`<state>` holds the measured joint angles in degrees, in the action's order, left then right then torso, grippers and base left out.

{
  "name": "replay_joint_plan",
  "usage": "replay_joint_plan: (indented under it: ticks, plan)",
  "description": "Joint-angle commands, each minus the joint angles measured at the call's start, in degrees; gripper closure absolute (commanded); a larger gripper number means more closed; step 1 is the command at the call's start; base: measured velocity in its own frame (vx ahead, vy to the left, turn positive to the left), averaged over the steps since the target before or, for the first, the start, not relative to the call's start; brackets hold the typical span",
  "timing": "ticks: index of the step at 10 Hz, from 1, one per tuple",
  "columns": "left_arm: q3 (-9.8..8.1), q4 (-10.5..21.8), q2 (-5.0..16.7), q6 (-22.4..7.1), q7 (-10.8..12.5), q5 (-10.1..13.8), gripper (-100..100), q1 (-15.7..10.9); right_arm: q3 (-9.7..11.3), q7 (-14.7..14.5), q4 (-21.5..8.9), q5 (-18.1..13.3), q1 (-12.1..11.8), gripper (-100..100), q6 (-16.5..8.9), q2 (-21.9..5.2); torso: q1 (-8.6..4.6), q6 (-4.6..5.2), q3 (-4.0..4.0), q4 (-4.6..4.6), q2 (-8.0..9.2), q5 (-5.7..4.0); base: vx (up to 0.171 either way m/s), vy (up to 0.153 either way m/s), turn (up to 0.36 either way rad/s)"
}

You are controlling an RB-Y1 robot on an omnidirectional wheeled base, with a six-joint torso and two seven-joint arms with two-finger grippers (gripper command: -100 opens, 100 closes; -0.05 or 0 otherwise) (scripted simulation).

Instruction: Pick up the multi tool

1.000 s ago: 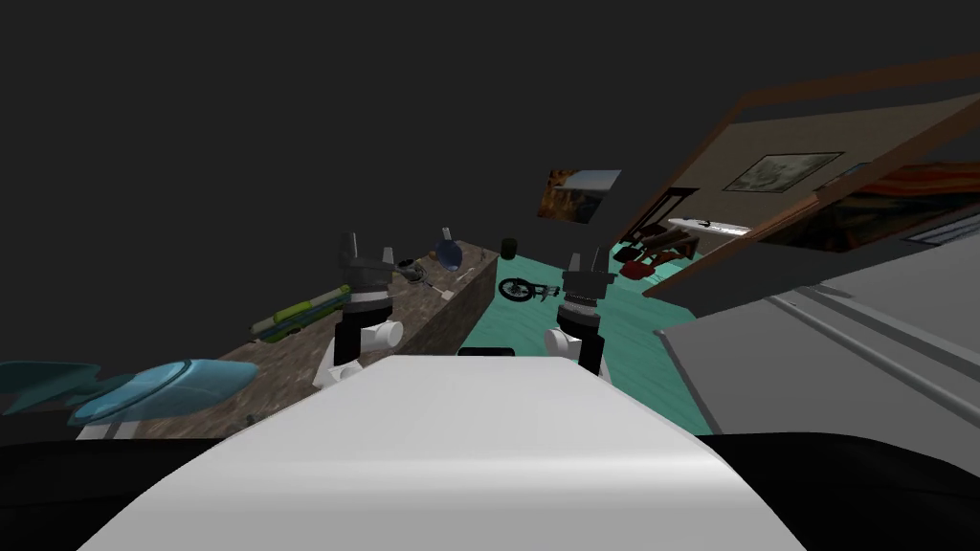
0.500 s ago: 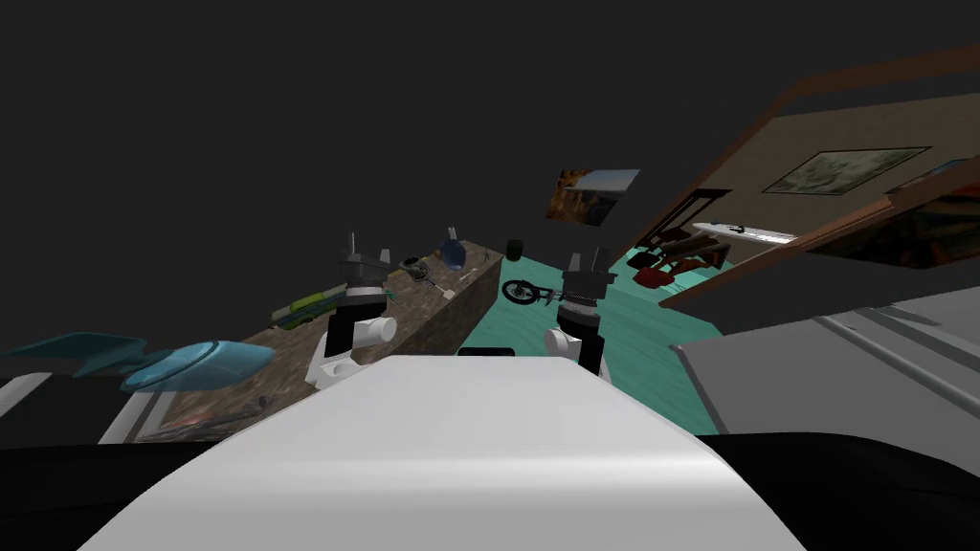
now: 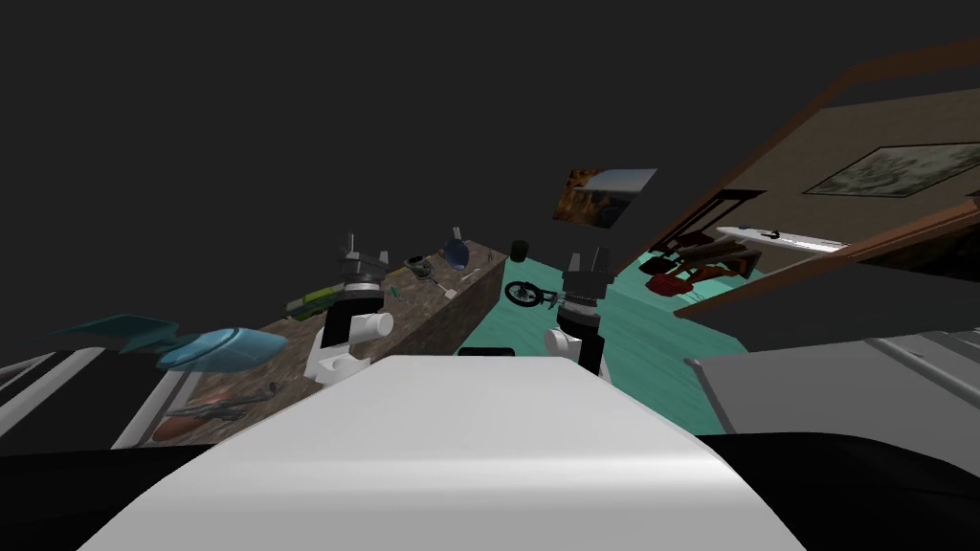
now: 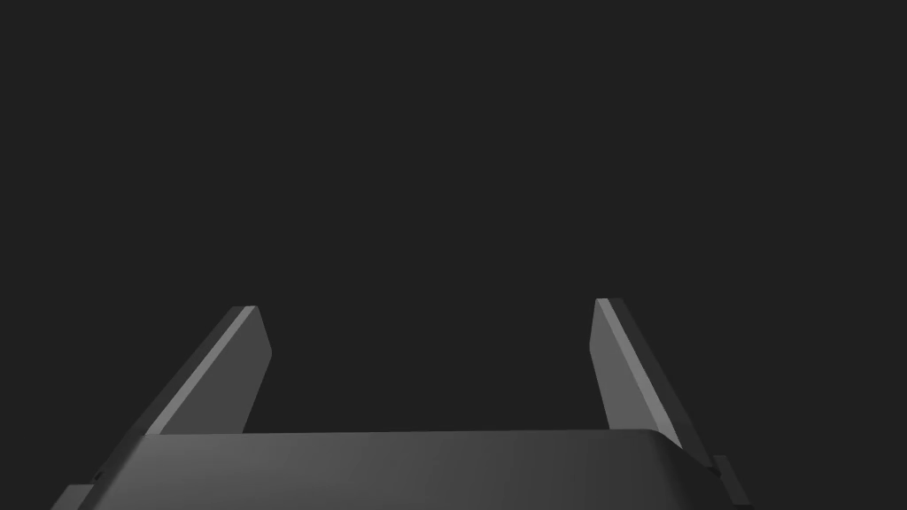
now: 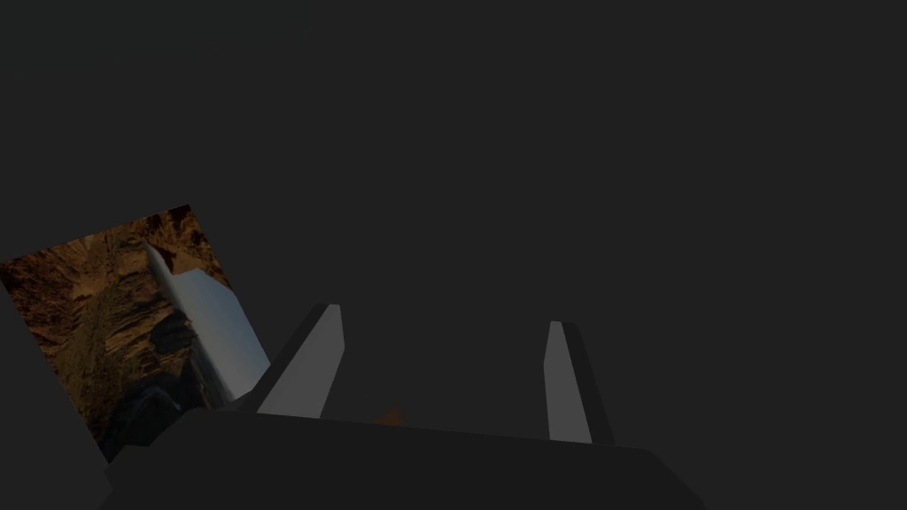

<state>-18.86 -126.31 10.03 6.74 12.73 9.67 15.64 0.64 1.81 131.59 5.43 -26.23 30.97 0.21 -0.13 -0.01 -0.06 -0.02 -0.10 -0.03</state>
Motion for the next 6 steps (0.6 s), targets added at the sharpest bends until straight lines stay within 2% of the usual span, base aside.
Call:
replay_joint_plan:
  ticks: [1,2,3,4,5,6]
  plan:
    - [-0.68,0.3,-0.1,-2.0,0.6,0.2,-100,-0.3,0.0,0.0,0.0,0.0,0.0,0,0.0,0.0,0.0,0.0,0.0,0.0,0.0,0.0,0.021,-0.037,0.066]
    - [-1.99,1.0,-0.3,-4.1,1.7,0.7,-100,-1.3,0.0,0.0,0.0,0.0,0.0,0,0.0,0.0,0.01,0.03,-0.01,0.0,-0.01,0.0,0.022,-0.035,0.104]
    - [-1.99,1.0,-0.3,-5.0,1.7,0.7,-100,-1.3,0.0,0.0,0.0,0.0,0.0,0,0.0,0.0,0.02,0.01,-0.01,0.0,-0.02,0.0,0.016,-0.033,0.074]
    - [-3.22,1.6,-0.5,-7.0,2.7,1.2,-100,-2.3,0.0,0.0,0.0,0.0,0.0,0,0.0,0.0,0.03,0.03,0.0,0.0,0.0,0.0,0.02,-0.034,0.107]
    - [-3.22,1.6,-0.5,-7.9,2.7,1.2,-100,-2.3,0.0,0.0,0.0,0.0,0.0,0,0.0,0.0,0.03,0.01,0.0,0.0,-0.01,0.01,0.017,-0.03,0.071]
    - [-4.37,2.3,-0.6,-9.8,3.7,1.8,-100,-3.3,0.0,0.0,0.0,0.0,0.0,0,0.0,0.0,0.04,0.03,0.0,0.0,0.0,0.01,0.017,-0.038,0.106]
